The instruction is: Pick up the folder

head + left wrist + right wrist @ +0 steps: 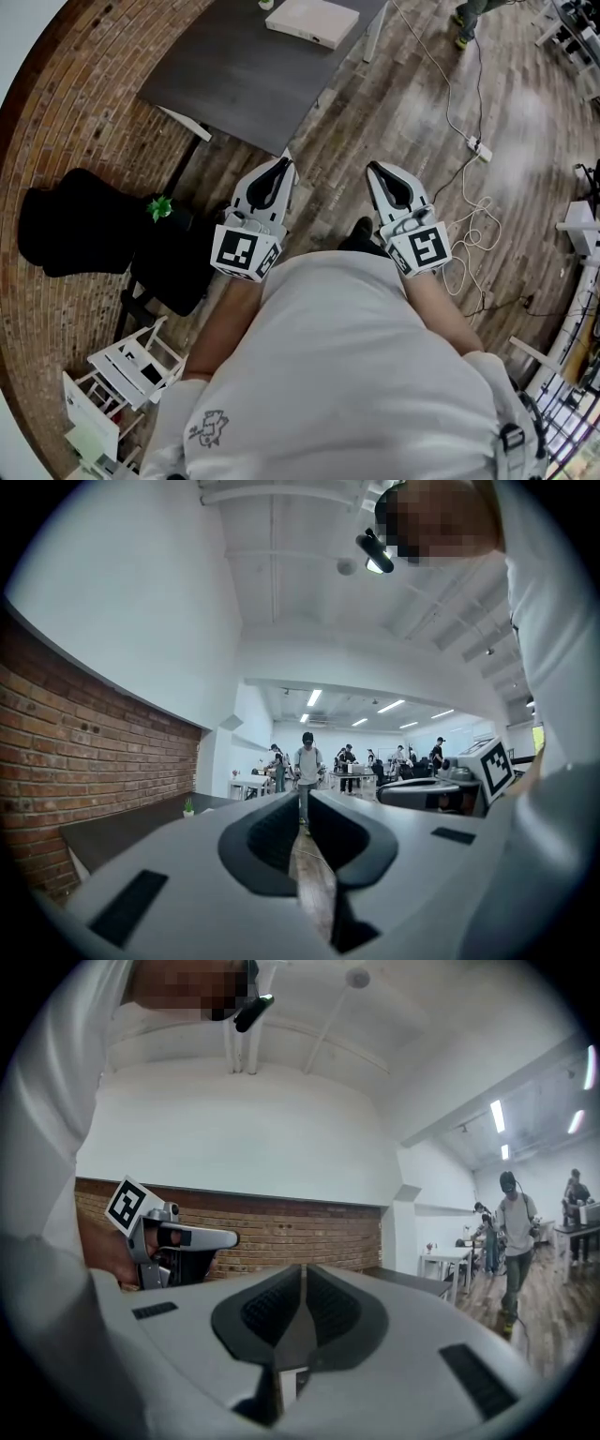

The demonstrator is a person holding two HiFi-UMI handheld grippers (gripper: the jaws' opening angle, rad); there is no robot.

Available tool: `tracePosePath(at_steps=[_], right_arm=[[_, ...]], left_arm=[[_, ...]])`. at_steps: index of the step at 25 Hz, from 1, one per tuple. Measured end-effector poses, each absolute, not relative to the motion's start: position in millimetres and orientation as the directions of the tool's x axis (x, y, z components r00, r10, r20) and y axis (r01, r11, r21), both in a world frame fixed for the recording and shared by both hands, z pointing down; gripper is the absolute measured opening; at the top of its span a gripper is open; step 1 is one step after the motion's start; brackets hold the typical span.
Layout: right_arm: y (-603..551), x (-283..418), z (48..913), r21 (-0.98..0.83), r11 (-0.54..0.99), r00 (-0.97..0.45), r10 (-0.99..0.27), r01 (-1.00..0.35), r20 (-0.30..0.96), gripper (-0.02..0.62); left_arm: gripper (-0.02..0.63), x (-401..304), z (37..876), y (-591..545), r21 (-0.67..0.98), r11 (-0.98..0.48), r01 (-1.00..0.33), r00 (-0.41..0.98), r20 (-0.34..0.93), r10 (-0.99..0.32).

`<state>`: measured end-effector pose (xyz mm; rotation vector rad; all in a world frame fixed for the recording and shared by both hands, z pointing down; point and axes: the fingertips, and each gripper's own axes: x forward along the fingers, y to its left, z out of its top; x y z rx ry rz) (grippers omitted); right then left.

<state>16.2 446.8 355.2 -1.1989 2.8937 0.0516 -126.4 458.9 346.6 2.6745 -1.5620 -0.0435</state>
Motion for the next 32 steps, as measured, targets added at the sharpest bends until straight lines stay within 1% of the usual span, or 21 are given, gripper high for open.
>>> tracePosePath(at_steps=[3, 9, 11, 15, 23, 32], right_arm=[[426.6, 22.7, 358.3, 0.002, 0.724, -0.724, -0.689, -0.690, -0.012, 0.056], [378.3, 54.4, 358.1, -0.033, 0.749, -0.749, -0.662, -0.662, -0.006, 0.138], [364.3, 67.0, 357.4, -0.041, 0.758, -0.758, -0.652, -0.651, -0.011, 0.161], [339.2, 96.4, 357.6, -0.056, 0.772, -0.773, -0.634, -0.633, -0.007, 0.187], [303.2, 154.0, 365.8, -0.078, 0.770, -0.773, -0.635, -0.633, 0.010, 0.218], [296.0, 202.6, 380.1, -0.121, 0.715, -0.722, -0.691, -0.689, 0.034, 0.225]], left_arm=[[0.065, -117.3, 352.0, 438.5, 0.056, -0.489, -0.871, 0.491, 0.027, -0.871], [0.146, -83.3, 358.0, 392.2, 0.057, -0.490, -0.870, 0.493, 0.071, -0.867], [0.157, -69.0, 360.2, 377.7, 0.062, -0.492, -0.868, 0.495, 0.080, -0.865], [0.179, -39.4, 363.3, 349.0, 0.076, -0.486, -0.871, 0.492, 0.093, -0.866], [0.181, 9.4, 366.1, 308.7, 0.090, -0.467, -0.879, 0.474, 0.068, -0.878], [0.175, 56.2, 373.5, 277.7, 0.113, -0.526, -0.843, 0.535, 0.071, -0.842]])
